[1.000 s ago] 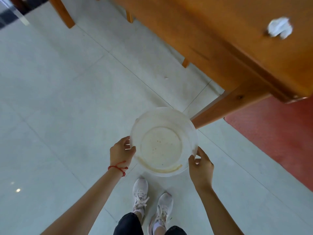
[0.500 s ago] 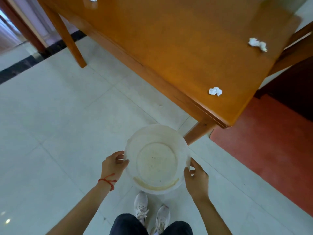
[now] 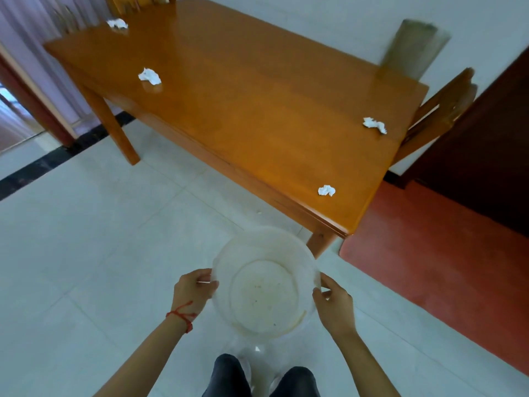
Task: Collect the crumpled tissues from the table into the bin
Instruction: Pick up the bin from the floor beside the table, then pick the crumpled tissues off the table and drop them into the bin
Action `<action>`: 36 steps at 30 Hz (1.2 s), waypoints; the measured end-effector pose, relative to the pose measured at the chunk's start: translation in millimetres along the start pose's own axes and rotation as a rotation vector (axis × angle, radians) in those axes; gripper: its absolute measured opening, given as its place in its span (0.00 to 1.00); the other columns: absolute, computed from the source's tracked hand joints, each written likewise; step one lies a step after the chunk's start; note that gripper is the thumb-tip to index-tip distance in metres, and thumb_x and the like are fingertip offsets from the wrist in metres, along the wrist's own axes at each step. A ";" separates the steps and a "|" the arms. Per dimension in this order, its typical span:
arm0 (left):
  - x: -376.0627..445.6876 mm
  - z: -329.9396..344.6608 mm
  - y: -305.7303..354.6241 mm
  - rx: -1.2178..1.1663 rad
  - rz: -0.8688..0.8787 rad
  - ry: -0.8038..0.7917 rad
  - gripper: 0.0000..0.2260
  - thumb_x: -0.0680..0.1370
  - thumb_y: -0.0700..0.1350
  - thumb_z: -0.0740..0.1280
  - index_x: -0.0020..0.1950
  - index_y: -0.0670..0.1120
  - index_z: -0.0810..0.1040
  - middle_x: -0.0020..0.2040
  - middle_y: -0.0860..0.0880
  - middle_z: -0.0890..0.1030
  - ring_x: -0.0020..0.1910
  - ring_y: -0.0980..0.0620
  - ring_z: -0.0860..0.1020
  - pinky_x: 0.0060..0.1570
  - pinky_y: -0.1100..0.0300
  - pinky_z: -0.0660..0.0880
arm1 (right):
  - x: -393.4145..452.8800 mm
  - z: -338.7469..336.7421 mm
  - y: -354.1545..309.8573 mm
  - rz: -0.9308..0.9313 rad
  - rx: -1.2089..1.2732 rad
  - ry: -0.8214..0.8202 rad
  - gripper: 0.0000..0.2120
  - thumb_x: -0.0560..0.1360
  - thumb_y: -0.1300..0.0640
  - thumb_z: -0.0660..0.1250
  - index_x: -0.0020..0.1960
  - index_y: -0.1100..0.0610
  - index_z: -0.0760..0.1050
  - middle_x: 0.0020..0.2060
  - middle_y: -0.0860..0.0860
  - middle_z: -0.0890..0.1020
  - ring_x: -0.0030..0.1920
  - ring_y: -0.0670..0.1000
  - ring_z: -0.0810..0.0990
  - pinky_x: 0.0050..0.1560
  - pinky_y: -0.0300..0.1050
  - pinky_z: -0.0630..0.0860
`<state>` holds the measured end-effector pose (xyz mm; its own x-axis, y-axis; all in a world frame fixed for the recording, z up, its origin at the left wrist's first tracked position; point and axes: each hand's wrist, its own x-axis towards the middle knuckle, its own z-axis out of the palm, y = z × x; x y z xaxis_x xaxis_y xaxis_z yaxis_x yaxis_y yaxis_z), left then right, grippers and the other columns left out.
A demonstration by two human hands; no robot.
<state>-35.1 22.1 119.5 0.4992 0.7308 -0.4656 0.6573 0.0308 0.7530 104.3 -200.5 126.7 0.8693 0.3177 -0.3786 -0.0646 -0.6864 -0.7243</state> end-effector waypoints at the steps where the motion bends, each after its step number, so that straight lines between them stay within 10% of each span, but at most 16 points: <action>1: 0.0 -1.3 3.0 -0.002 0.004 0.000 0.10 0.70 0.35 0.69 0.52 0.39 0.81 0.45 0.40 0.82 0.38 0.42 0.80 0.49 0.52 0.79 | 1.7 -3.0 -2.7 -0.008 0.002 -0.002 0.17 0.75 0.62 0.61 0.63 0.54 0.73 0.50 0.51 0.81 0.41 0.51 0.80 0.48 0.47 0.79; 6: 2.2 -4.4 11.0 -0.066 -0.013 0.034 0.11 0.70 0.35 0.69 0.52 0.39 0.81 0.45 0.40 0.82 0.34 0.48 0.79 0.38 0.60 0.79 | 14.3 -13.9 -15.3 -0.062 -0.043 -0.048 0.18 0.75 0.61 0.60 0.64 0.52 0.72 0.44 0.48 0.81 0.37 0.47 0.80 0.36 0.30 0.73; 11: 9.6 -3.5 17.8 -0.161 -0.065 0.072 0.12 0.70 0.33 0.68 0.52 0.37 0.80 0.45 0.38 0.81 0.35 0.46 0.79 0.47 0.49 0.79 | 30.6 -22.0 -30.6 -0.080 -0.153 -0.147 0.16 0.77 0.55 0.60 0.65 0.50 0.70 0.57 0.52 0.80 0.51 0.52 0.81 0.56 0.47 0.76; 20: 29.4 26.4 30.6 -0.238 -0.158 0.165 0.13 0.71 0.34 0.67 0.55 0.35 0.79 0.48 0.37 0.81 0.47 0.38 0.79 0.52 0.46 0.78 | 99.0 -52.4 -44.3 -0.141 -0.104 -0.085 0.04 0.76 0.54 0.63 0.50 0.51 0.73 0.41 0.41 0.79 0.37 0.42 0.78 0.52 0.43 0.79; 25: 37.6 40.5 42.7 -0.233 -0.201 0.245 0.12 0.72 0.34 0.67 0.55 0.35 0.78 0.48 0.40 0.80 0.47 0.39 0.78 0.55 0.44 0.77 | 157.0 -68.1 -49.5 -0.290 -0.187 0.067 0.16 0.77 0.54 0.61 0.64 0.53 0.69 0.62 0.52 0.75 0.62 0.54 0.73 0.62 0.53 0.72; 36: 44.2 61.8 64.9 -0.199 -0.276 0.327 0.11 0.72 0.38 0.67 0.54 0.39 0.79 0.48 0.42 0.81 0.42 0.41 0.79 0.56 0.46 0.76 | 236.2 -57.9 -61.2 -0.335 -0.326 -0.012 0.23 0.75 0.50 0.63 0.68 0.53 0.65 0.67 0.52 0.71 0.68 0.53 0.66 0.63 0.52 0.70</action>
<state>64.5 14.2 119.1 0.0957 0.8523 -0.5143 0.6034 0.3613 0.7109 341.9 -121.3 115.0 0.8104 0.5628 -0.1627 0.3777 -0.7142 -0.5893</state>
